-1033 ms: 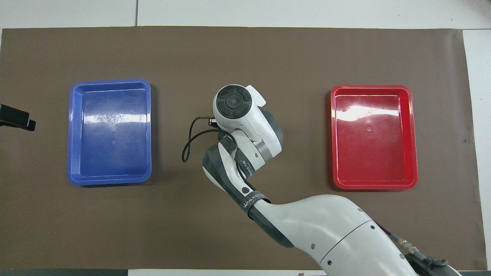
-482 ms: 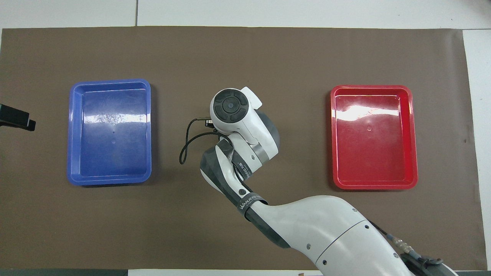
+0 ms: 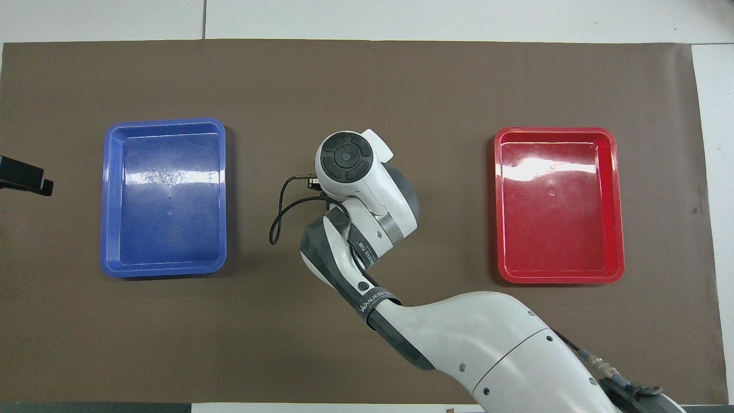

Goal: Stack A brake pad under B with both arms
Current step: 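Lower the silver pad onto the dark pad with the right gripper, then open the right gripper and lift it away from the stacked pads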

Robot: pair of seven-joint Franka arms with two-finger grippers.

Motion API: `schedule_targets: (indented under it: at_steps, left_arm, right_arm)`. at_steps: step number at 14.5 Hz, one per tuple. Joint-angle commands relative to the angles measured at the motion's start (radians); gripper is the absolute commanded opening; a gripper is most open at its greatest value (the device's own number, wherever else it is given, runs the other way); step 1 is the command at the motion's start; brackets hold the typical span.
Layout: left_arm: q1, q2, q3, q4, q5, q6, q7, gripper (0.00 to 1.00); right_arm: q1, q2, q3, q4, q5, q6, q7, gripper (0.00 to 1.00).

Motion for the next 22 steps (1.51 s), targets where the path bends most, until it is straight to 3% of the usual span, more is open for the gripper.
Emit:
schedule_targets:
  at_steps: [1, 9, 10, 11, 12, 17, 22]
  left_arm:
    - [0.008, -0.027, -0.007, -0.027, 0.014, -0.005, -0.009, 0.99]
    - [0.008, -0.027, -0.005, -0.027, 0.014, -0.005, -0.009, 0.99]
    - [0.008, -0.027, -0.005, -0.027, 0.014, -0.005, -0.009, 0.99]
    - [0.008, -0.027, -0.005, -0.027, 0.014, -0.005, -0.009, 0.99]
    - [0.008, -0.027, -0.007, -0.027, 0.014, -0.005, -0.009, 0.99]
    - [0.008, -0.027, -0.007, -0.027, 0.014, -0.005, -0.009, 0.99]
    - [0.008, -0.027, -0.005, -0.027, 0.014, -0.005, -0.009, 0.99]
  right_arm:
    - [-0.002, 0.003, 0.006, 0.018, -0.019, 0.003, 0.056, 0.00]
    - [-0.004, 0.000, 0.006, -0.008, -0.025, 0.029, 0.082, 0.03]
    - [-0.005, 0.000, 0.006, -0.008, -0.025, 0.030, 0.082, 0.21]
    - [-0.004, 0.000, 0.006, -0.008, -0.026, 0.029, 0.082, 0.67]
    - [0.001, -0.001, 0.006, -0.006, -0.025, 0.026, 0.083, 0.98]
    - [-0.014, -0.072, -0.003, -0.006, -0.026, -0.043, 0.076, 0.99]
    - [-0.157, -0.211, -0.012, -0.043, -0.118, -0.076, 0.060, 0.99]
